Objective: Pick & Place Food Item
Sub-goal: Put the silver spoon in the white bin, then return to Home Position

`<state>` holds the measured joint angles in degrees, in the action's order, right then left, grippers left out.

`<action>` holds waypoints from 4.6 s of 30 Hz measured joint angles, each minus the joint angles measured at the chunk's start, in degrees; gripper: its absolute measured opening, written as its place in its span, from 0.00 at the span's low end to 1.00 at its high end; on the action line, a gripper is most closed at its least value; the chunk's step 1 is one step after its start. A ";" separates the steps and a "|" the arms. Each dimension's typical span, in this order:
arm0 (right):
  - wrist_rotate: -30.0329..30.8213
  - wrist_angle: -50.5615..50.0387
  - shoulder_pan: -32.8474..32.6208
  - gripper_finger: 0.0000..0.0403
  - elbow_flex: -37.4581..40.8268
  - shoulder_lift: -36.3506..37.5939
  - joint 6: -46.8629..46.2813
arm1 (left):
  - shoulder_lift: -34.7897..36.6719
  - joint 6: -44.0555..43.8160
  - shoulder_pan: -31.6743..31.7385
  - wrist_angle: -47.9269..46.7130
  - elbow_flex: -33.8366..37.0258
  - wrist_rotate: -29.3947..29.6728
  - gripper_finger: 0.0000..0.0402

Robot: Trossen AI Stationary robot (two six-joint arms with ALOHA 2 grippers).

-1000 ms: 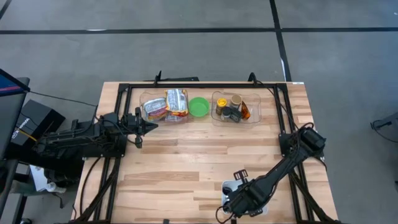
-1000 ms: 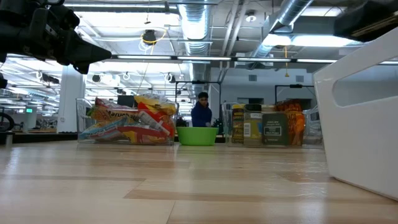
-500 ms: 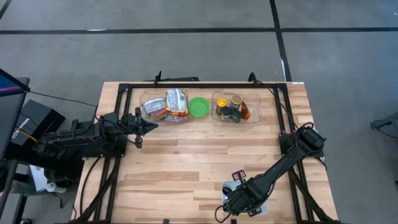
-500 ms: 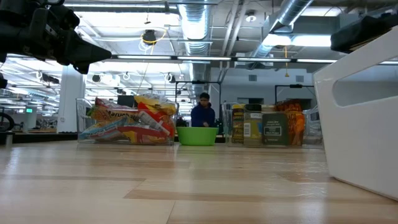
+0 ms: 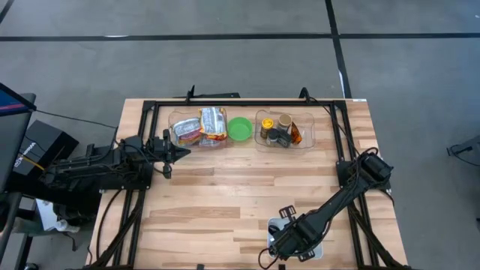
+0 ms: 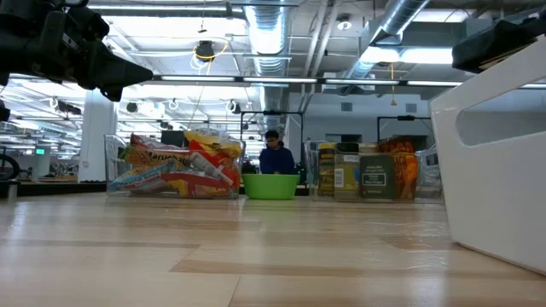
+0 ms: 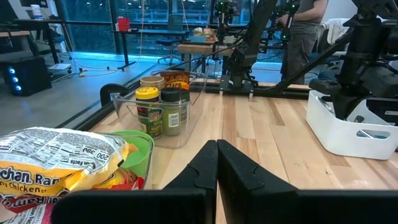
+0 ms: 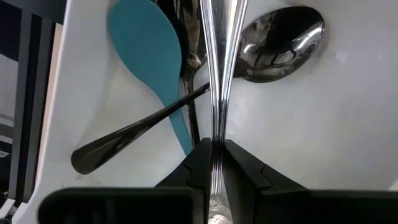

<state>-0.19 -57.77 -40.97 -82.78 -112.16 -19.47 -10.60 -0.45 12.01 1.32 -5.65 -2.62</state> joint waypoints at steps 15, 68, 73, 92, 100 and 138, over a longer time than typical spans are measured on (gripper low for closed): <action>-0.02 0.15 0.20 0.08 0.00 0.00 -0.01 | 0.00 0.00 0.00 0.00 0.00 0.01 0.00; 0.16 2.51 0.45 0.22 -0.09 4.92 -1.20 | 0.01 0.00 0.00 0.00 0.00 0.01 0.00; 4.02 5.43 1.73 0.22 -0.09 9.19 -1.03 | 0.01 0.00 0.00 0.01 0.00 0.00 0.00; 12.70 10.44 9.58 0.12 -0.09 14.92 7.81 | -0.01 0.00 0.00 0.02 0.00 -0.01 0.00; 12.01 10.72 12.88 0.03 -0.09 14.69 7.94 | 0.00 0.00 0.01 0.02 0.00 0.00 0.00; 1.12 29.48 27.49 0.00 -0.09 15.43 19.56 | -0.01 0.00 0.00 0.02 0.00 0.01 0.00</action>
<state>0.93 -28.29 -13.48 -82.87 -96.73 0.09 -10.61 -0.45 12.01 1.34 -5.65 -2.61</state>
